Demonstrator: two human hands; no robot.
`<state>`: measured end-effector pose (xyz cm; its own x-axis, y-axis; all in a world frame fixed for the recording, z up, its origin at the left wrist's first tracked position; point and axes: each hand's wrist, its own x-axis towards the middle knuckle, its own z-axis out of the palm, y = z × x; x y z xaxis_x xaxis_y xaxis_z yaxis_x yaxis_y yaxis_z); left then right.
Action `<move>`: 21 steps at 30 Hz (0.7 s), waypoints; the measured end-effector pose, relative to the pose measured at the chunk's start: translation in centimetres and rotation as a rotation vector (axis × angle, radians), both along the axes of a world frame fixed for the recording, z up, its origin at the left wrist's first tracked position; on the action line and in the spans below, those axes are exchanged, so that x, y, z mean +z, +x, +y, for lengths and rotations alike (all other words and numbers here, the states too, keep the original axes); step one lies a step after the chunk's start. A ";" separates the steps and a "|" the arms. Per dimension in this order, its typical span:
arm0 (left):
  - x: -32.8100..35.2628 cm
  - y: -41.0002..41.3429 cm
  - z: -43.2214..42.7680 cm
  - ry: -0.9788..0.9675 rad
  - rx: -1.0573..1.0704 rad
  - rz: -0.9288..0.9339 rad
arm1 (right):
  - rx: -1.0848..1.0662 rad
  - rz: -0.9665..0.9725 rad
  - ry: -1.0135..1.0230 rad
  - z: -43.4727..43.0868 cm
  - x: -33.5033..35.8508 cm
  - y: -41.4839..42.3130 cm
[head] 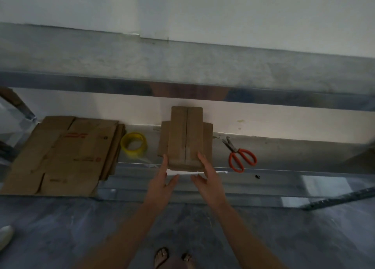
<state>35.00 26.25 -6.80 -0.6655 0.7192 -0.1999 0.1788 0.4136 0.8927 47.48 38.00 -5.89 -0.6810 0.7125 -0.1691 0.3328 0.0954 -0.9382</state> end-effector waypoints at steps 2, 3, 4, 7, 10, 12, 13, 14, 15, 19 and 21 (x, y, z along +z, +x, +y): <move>0.1 -1.1 -0.1 0.072 0.005 -0.006 | -0.029 0.043 -0.047 1.1 0.0 0.5; 0.3 -1.9 -0.2 0.099 -0.016 0.023 | -0.032 0.050 -0.060 1.9 0.1 0.7; 0.6 -2.7 0.0 0.121 -0.049 0.048 | -0.018 0.042 -0.061 2.5 0.2 0.7; 1.7 -3.9 0.9 0.159 -0.151 0.137 | 0.043 0.037 -0.056 3.1 0.7 0.2; 2.7 -4.0 1.5 0.192 -0.134 0.245 | 0.035 0.028 0.027 2.9 1.3 0.2; 3.2 -4.0 1.3 0.226 -0.126 0.308 | 0.029 -0.002 0.145 2.8 1.8 0.6; 3.4 -3.9 1.4 0.242 -0.125 0.311 | 0.036 -0.020 0.196 2.8 2.1 0.7; 3.5 -3.7 1.5 0.257 -0.117 0.286 | 0.039 -0.020 0.211 2.7 2.3 0.8; 3.7 -3.5 1.8 0.266 -0.103 0.253 | 0.023 0.007 0.179 2.6 2.5 0.8; 3.8 -3.3 2.8 0.232 -0.137 0.306 | -0.058 -0.008 0.233 2.3 2.6 -0.3; 3.7 -3.8 2.7 0.202 -0.206 0.354 | -0.049 -0.022 0.269 1.9 2.7 -0.8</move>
<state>31.16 28.97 -3.08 -0.5060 0.8451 0.1724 0.5482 0.1608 0.8208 46.72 39.91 -3.18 -0.6430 0.7657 0.0164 0.3627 0.3233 -0.8740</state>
